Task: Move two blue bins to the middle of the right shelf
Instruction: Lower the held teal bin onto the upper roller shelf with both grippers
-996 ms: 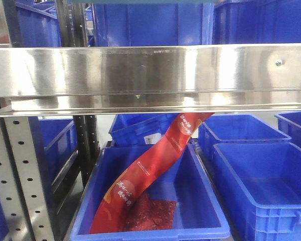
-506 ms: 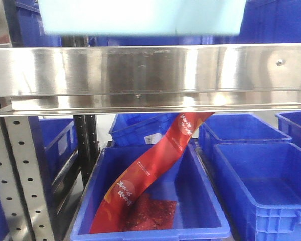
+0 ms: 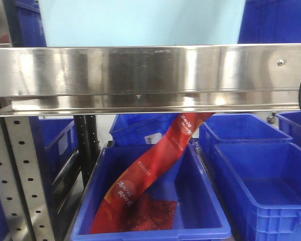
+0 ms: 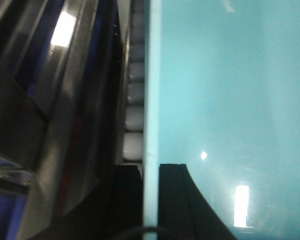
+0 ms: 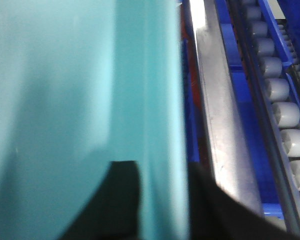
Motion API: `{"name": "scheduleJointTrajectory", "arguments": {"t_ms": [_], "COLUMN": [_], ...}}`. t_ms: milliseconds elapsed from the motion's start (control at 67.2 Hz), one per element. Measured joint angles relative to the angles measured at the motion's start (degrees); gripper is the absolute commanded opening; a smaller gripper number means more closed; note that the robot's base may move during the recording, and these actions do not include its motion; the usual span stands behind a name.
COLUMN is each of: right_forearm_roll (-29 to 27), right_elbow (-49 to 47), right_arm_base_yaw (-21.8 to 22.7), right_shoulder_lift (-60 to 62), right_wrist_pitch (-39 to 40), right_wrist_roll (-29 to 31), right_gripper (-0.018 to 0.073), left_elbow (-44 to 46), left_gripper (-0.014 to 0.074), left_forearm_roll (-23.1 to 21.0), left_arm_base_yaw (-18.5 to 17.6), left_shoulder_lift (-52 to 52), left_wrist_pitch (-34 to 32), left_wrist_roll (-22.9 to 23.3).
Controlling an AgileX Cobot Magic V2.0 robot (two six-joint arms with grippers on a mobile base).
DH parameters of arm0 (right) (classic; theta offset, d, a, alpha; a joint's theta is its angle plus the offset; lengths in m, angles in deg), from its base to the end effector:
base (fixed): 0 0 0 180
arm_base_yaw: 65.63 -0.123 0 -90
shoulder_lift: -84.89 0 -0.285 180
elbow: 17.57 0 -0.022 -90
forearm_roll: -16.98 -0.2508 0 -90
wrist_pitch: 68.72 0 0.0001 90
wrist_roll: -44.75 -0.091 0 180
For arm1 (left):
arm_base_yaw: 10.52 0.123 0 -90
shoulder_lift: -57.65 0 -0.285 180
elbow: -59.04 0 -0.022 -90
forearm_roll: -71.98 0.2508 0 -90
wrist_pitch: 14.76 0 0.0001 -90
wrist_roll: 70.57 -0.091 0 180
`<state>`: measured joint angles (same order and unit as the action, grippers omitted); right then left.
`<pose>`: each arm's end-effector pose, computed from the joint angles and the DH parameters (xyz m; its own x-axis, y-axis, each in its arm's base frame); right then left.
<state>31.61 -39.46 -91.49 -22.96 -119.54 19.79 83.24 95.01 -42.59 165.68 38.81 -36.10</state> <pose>0.3660 0.1576 0.3698 -0.7039 -0.0482 -0.7086 -0.1202 0.9914 0.0519 0.3509 -0.1860 0.3816 -0.6725 0.0327 -0.7394 0.0878 0.9955 -0.0358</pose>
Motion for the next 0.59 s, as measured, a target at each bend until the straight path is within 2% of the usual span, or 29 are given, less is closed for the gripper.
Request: {"name": "scheduleJointTrajectory", "arguments": {"t_ms": [74, 193, 283, 342, 461, 595], "right_forearm_roll": [0.0, -0.1, -0.5, -0.5, 0.0, 0.3], "right_elbow": [0.0, -0.1, -0.1, -0.1, -0.2, -0.4], "right_arm_base_yaw": [0.0, -0.1, -0.5, -0.7, -1.1, -1.1], "right_shoulder_lift": [0.0, 0.0, 0.0, 0.0, 0.1, 1.4], "right_wrist_pitch": [-0.3, -0.5, -0.5, 0.0, 0.7, 0.7], "right_wrist_roll": [-0.1, -0.1, -0.3, -0.3, -0.2, -0.2], "right_gripper": [0.0248, 0.0288, 0.0351, 0.04, 0.0503, 0.0543], "left_elbow": [0.0, 0.0, 0.5, 0.8, 1.1, 3.1], "left_gripper": [0.0094, 0.0368, 0.0499, 0.0527, 0.0527, 0.0526], "left_forearm_roll": [-1.9, -3.5, -4.4, -4.9, -5.2, -5.4], "left_arm_base_yaw": [0.0, -0.1, -0.5, -0.6, -0.8, -0.8], "left_shoulder_lift": [0.4, 0.6, 0.6, 0.6, 0.6, 0.6], "left_wrist_pitch": [0.4, -0.4, -1.4, -2.3, -3.2, -1.5], "left_wrist_roll": [0.0, 0.0, 0.0, 0.0, 0.0, 0.0]}}
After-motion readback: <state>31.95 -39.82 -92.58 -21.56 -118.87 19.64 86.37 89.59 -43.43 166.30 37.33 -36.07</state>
